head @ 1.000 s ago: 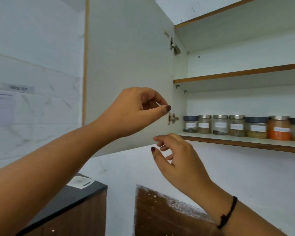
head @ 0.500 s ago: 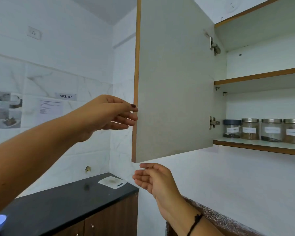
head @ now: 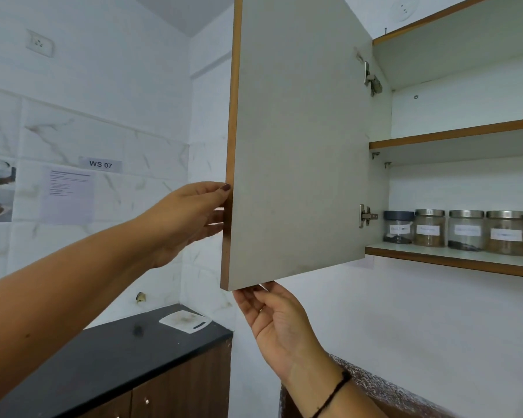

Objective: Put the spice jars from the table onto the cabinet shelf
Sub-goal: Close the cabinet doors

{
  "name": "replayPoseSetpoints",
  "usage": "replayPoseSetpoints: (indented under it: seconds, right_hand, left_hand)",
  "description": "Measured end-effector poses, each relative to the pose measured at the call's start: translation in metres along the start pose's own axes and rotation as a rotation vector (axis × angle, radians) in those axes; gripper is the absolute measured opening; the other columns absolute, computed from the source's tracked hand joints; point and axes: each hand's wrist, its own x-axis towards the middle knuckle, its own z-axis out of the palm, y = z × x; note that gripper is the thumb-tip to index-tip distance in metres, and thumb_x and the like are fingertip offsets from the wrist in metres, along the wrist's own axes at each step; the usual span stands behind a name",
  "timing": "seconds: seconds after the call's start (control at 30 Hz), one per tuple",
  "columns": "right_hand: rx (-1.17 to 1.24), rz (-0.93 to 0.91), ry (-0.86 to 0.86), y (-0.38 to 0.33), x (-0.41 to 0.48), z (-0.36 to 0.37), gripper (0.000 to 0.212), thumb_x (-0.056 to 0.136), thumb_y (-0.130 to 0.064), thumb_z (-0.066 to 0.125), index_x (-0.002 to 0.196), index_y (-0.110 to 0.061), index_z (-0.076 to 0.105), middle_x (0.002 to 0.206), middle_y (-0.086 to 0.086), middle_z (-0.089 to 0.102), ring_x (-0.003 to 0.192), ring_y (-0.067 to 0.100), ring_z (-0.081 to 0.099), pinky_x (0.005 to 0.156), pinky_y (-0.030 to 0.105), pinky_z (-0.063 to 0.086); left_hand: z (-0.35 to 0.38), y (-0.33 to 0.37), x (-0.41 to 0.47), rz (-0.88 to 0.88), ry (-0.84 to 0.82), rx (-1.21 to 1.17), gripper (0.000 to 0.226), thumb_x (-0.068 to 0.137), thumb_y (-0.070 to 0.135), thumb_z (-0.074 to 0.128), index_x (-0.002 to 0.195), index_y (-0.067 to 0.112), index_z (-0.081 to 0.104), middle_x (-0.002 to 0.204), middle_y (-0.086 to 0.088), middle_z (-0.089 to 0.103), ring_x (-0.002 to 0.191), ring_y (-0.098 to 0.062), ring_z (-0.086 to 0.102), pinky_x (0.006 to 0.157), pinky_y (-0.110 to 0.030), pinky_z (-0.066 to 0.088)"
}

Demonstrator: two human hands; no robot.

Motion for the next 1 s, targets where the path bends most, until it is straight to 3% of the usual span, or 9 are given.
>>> replayPoseSetpoints:
  seconds: [0.1, 0.23, 0.37, 0.53, 0.63, 0.77, 0.87, 0.93, 1.0]
  right_hand:
    - [0.013, 0.001, -0.016, -0.006, -0.009, -0.007, 0.031, 0.096, 0.004, 0.049, 0.125, -0.002, 0.059, 0.115, 0.022, 0.069, 0.107, 0.037, 0.068, 0.092, 0.043, 0.056]
    - [-0.07, -0.04, -0.029, -0.014, -0.026, -0.019, 0.037, 0.092, 0.01, 0.053, 0.126, -0.002, 0.058, 0.117, 0.02, 0.069, 0.109, 0.035, 0.068, 0.097, 0.042, 0.054]
    - [-0.218, -0.107, 0.007, -0.027, -0.047, -0.028, 0.035, 0.09, 0.009, 0.059, 0.121, -0.008, 0.061, 0.112, 0.012, 0.073, 0.105, 0.031, 0.07, 0.099, 0.042, 0.053]
    - [-0.64, -0.273, 0.187, -0.043, -0.064, -0.041, 0.029, 0.085, -0.016, 0.073, 0.113, -0.022, 0.066, 0.105, -0.003, 0.075, 0.1, 0.02, 0.072, 0.091, 0.037, 0.058]
    - [-0.851, -0.392, 0.289, -0.055, -0.076, -0.052, 0.018, 0.085, -0.025, 0.073, 0.101, -0.029, 0.071, 0.099, -0.018, 0.074, 0.099, 0.014, 0.072, 0.087, 0.034, 0.059]
    - [-1.061, -0.514, 0.422, -0.071, -0.096, -0.063, 0.027, 0.068, -0.066, 0.058, 0.088, -0.051, 0.067, 0.093, -0.039, 0.066, 0.093, 0.006, 0.072, 0.085, 0.041, 0.06]
    - [-1.131, -0.54, 0.536, -0.081, -0.11, -0.072, 0.019, 0.064, -0.081, 0.043, 0.077, -0.073, 0.054, 0.081, -0.041, 0.065, 0.082, 0.005, 0.072, 0.079, 0.037, 0.061]
    - [-1.156, -0.574, 0.611, -0.089, -0.118, -0.079, 0.028, 0.066, -0.082, 0.038, 0.073, -0.064, 0.059, 0.074, -0.03, 0.069, 0.075, 0.008, 0.072, 0.076, 0.036, 0.061]
    - [-1.168, -0.585, 0.651, -0.098, -0.126, -0.085, 0.026, 0.074, -0.073, 0.039, 0.071, -0.054, 0.056, 0.07, -0.034, 0.067, 0.074, 0.008, 0.072, 0.075, 0.037, 0.061]
  left_hand:
    - [0.014, -0.003, -0.005, 0.133, 0.035, 0.121, 0.027, 0.106, 0.027, 0.044, 0.118, 0.022, 0.067, 0.109, 0.004, 0.075, 0.104, -0.017, 0.071, 0.1, -0.038, 0.053]
    - [0.037, -0.006, -0.016, 0.326, 0.076, 0.126, 0.025, 0.103, 0.024, 0.049, 0.122, 0.024, 0.065, 0.107, 0.0, 0.074, 0.096, -0.011, 0.072, 0.081, -0.017, 0.058]
    - [0.059, -0.004, -0.018, 0.547, 0.074, 0.193, 0.035, 0.1, 0.026, 0.052, 0.134, 0.028, 0.059, 0.122, 0.011, 0.069, 0.112, -0.005, 0.064, 0.095, -0.015, 0.051]
    - [0.101, -0.001, -0.019, 0.713, -0.103, 0.099, 0.053, 0.099, 0.031, 0.044, 0.151, 0.029, 0.036, 0.149, 0.02, 0.048, 0.134, 0.003, 0.047, 0.106, -0.015, 0.042]
    - [0.126, 0.0, -0.018, 0.77, -0.166, 0.049, 0.056, 0.104, 0.033, 0.044, 0.157, 0.024, 0.025, 0.157, 0.017, 0.038, 0.141, -0.002, 0.04, 0.113, -0.03, 0.042]
    - [0.16, 0.004, -0.016, 0.834, -0.224, 0.106, 0.07, 0.099, 0.047, 0.039, 0.159, 0.029, 0.007, 0.165, 0.016, 0.018, 0.151, -0.008, 0.023, 0.119, -0.048, 0.032]
    - [0.191, 0.006, -0.017, 0.906, -0.254, 0.147, 0.072, 0.104, 0.038, 0.04, 0.159, 0.026, -0.003, 0.167, 0.017, 0.002, 0.152, 0.0, 0.008, 0.125, -0.033, 0.019]
    - [0.212, 0.009, -0.018, 0.941, -0.273, 0.157, 0.074, 0.104, 0.035, 0.041, 0.158, 0.023, -0.008, 0.166, 0.016, -0.008, 0.151, 0.003, -0.001, 0.123, -0.02, 0.011]
    - [0.235, 0.012, -0.019, 0.972, -0.297, 0.149, 0.076, 0.104, 0.034, 0.042, 0.158, 0.02, -0.01, 0.167, 0.012, -0.013, 0.152, 0.001, -0.006, 0.123, -0.02, 0.007]
